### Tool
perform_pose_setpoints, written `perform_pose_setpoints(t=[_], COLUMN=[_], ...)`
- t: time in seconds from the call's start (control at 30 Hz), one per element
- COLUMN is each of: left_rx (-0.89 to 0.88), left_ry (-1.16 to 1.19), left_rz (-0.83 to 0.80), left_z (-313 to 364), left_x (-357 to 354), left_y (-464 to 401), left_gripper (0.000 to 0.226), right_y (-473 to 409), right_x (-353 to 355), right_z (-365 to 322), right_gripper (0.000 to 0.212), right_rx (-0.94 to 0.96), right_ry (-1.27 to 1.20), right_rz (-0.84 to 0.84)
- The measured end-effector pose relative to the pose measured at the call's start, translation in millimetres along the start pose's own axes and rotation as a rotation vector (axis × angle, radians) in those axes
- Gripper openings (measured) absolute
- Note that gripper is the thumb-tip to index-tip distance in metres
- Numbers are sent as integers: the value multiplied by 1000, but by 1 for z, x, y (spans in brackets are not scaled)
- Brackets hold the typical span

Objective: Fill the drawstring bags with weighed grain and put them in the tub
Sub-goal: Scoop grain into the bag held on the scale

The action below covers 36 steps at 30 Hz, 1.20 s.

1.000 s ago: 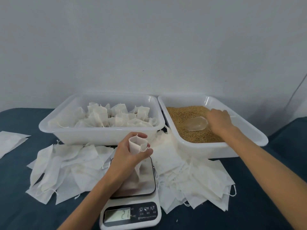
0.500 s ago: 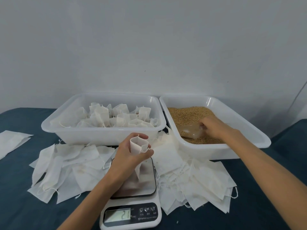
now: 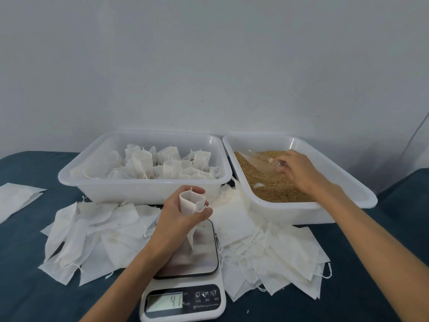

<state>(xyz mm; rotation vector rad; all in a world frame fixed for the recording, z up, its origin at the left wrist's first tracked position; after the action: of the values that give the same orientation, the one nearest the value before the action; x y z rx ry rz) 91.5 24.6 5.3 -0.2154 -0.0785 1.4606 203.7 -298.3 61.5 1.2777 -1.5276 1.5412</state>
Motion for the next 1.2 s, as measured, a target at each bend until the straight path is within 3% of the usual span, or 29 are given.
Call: perform_pose_setpoints(t=[0.1,0.33,0.9,1.07,1.2], left_rx=[0,5,77,66,53], left_ry=[1,14,-89,-81,-91], left_rz=[7,63,-30,-24,-16], left_z=[0,1,-4,-6,-8], left_x=[0,4,4,3,2], left_y=[-1,-1,-2,-1,-3], left_gripper=[41,39,22,39,39], right_y=[10,28,4,6,9], right_x=[16,11,80,76,74], right_z=[-40,-133,-140,-143,-147], right_gripper=[25,34,32,34,35], right_rx=[90,175,255,266,269], right_ry=[-101,-541,-196,-28,27], right_rz=[88,-69,-115,-97,-96])
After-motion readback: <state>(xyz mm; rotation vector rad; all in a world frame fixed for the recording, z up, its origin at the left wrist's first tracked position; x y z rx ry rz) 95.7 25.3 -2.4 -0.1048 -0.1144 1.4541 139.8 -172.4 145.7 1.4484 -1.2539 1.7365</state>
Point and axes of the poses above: each hand's wrist, its own y-axis away from the middle knuckle, its own x-axis out of the back of the hand, z = x × y, the point moved 8 cm from there along -y, towards the middle knuckle, and after that the axes turned 7 degrees about y, right-handed, at the moved point
